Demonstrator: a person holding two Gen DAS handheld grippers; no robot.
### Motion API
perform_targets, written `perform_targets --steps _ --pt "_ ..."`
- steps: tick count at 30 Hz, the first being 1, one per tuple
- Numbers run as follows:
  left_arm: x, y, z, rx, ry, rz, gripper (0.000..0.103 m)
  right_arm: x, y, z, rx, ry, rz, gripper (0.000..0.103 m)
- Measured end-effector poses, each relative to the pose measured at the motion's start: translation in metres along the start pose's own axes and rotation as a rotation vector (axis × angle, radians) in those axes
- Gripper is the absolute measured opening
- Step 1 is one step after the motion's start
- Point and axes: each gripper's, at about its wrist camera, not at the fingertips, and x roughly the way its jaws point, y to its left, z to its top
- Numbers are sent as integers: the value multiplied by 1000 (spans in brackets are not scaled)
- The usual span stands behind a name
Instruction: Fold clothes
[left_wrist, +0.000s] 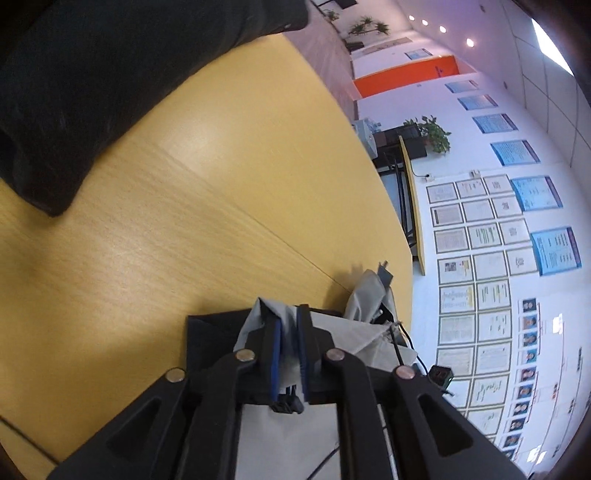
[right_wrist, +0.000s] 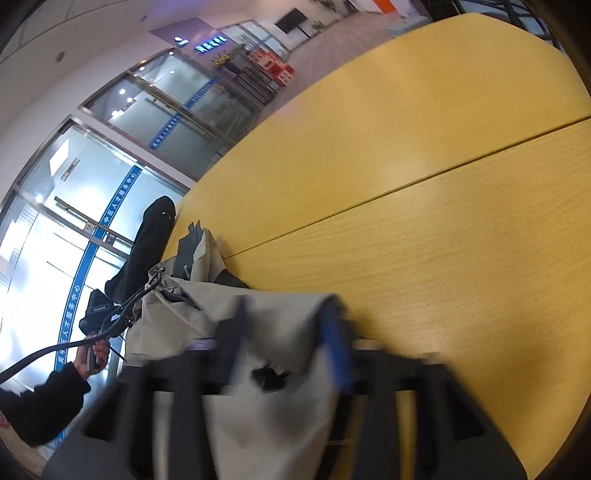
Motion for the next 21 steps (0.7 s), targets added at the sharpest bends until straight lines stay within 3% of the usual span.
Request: perform_targets --steps 1,2,5,9,13,17,21 --pt "-17 -11 -4 31 -41 5 32 -7 7 2 -17 -24 -21 85" --pt "-34 -21 -7 62 -83 10 50 -20 17 6 -51 -63 -29 86" --pt "-94 -58 -25 176 -214 8 75 -57 51 19 -153 -185 -52 92" --pt "-157 -109 -61 297 -283 56 78 -106 103 31 -298 -366 -87 97" --pt "-188 -158 -115 477 -229 105 85 -135 148 20 -419 -451 -98 103" --pt "-183 -184 -167 689 -125 182 88 -127 177 -21 -525 -386 -124 103" --pt "-130 -174 -194 802 -15 227 89 -86 176 -64 -500 -245 -126 103"
